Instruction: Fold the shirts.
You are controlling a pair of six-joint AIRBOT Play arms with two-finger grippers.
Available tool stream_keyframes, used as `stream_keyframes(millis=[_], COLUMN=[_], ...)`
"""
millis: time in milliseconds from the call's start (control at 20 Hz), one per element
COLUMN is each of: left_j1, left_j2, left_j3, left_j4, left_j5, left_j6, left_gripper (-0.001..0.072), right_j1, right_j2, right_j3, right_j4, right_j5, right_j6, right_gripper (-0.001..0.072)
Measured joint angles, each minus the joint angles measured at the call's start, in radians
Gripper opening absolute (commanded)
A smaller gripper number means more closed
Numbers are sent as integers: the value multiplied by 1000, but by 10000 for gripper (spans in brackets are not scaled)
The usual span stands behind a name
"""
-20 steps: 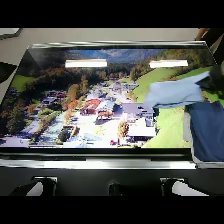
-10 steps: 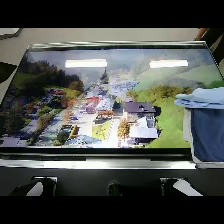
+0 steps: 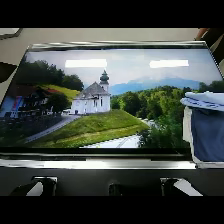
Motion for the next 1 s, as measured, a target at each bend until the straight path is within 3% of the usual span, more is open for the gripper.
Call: stream_keyframes(millis=[200,400,650,700,800,850,1000], left_j1=[0,0,0,0,0,0,0], left_j2=[0,0,0,0,0,0,0], left_j3=[0,0,0,0,0,0,2], left_j4=[0,0,0,0,-1,-1,-20], left_j5=[0,0,0,0,0,0,12], left_j6=[3,3,2,2,2,2,-1], left_gripper=[30,30,30,29,30,30,28], right_j1=[-2,-1,-2,-2,-3,-3,-1], right_j2=[18,60,142,148,158,160,164], right_j3=[-2,-115,-407,-448,-503,-515,-475], right_j4=[-276,-548,-716,-727,-751,-755,-751], right_j5=[122,229,172,152,122,89,22], right_j6=[18,-33,-50,-50,-51,-56,-94], right_gripper=[45,45,54,175,575,609,608])
